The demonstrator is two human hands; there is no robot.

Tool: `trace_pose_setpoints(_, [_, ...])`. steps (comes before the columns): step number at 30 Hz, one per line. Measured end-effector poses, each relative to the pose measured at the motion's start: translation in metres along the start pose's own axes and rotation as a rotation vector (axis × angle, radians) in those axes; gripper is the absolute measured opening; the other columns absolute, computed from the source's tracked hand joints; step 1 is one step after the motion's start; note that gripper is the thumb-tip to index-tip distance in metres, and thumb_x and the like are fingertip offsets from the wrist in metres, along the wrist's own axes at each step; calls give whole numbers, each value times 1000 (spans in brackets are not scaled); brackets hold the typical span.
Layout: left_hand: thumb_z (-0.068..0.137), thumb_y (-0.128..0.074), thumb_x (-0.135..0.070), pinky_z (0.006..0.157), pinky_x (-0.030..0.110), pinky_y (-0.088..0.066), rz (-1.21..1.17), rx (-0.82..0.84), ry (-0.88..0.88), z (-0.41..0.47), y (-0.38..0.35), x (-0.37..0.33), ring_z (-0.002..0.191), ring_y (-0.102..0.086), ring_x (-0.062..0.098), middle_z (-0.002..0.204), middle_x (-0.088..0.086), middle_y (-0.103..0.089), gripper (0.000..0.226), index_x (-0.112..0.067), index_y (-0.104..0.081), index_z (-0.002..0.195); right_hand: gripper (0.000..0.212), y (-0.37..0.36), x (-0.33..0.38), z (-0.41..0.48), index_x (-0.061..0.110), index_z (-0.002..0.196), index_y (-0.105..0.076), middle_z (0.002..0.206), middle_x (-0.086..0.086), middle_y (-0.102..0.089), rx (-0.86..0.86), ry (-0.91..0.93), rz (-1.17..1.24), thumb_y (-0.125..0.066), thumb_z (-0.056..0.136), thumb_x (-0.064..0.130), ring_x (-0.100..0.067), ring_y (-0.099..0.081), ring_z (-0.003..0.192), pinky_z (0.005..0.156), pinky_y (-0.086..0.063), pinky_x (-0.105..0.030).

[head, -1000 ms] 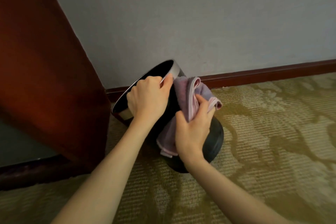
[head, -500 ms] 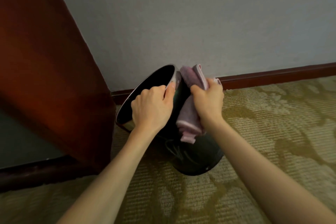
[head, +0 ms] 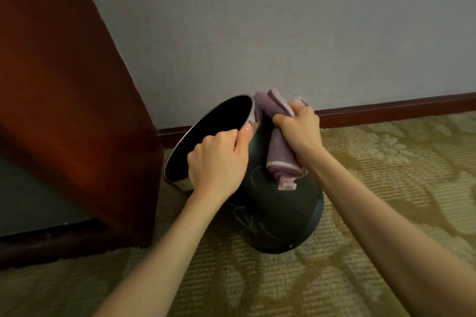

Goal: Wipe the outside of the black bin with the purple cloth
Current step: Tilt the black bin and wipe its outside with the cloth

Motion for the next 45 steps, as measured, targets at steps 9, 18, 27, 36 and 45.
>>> trace_pose_setpoints(9, [90, -34, -55, 67, 39, -33, -71, 60, 224, 41, -4, 17, 87, -56, 41, 90, 16, -65, 53, -17, -47, 56, 34, -31, 0, -75, 13, 104, -64, 103, -3, -56, -217, 359, 15, -62, 71, 18, -12, -51, 81, 64, -38, -24])
trace_pose_setpoints(18, [88, -41, -54, 62, 35, -30, -151, 58, 293, 57, -1, 38, 54, -43, 15, 57, -5, -51, 56, -12, -46, 51, 42, -48, -18, -99, 11, 109, -65, 100, -12, -60, -137, 607, -193, -69, 67, 16, -25, -61, 74, 52, -49, -32])
trace_pose_setpoints(27, [88, -40, -54, 62, 36, -36, -135, 54, 269, 64, 0, 48, 61, -47, 27, 58, -2, -49, 56, -8, -54, 60, 43, -28, -47, -85, 17, 113, -63, 104, -9, -59, -86, 623, -355, -59, 70, 25, -26, -61, 80, 51, -42, -26])
trace_pose_setpoints(36, [90, -36, -53, 60, 35, -32, -95, 32, 253, 55, 2, 50, 55, -43, 21, 58, 0, -49, 56, -11, -55, 59, 43, 6, -92, -64, 23, 115, -66, 125, -13, -58, -173, 124, -342, -67, 73, 16, -40, -61, 92, 71, -49, -42])
trace_pose_setpoints(45, [95, -30, -50, 62, 38, -32, 2, 16, 111, 35, -1, 25, 68, -44, 30, 69, 6, -50, 53, -17, -41, 55, 32, 5, -64, -49, 23, 106, -66, 94, -9, -62, -242, -198, -120, -60, 75, 22, -40, -58, 97, 84, -41, -40])
Point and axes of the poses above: each hand's wrist, its own z-axis towards the middle knuckle, its own y-axis out of the back of the hand, x = y × z, the point moved 1 cm from there along z, towards the middle knuckle
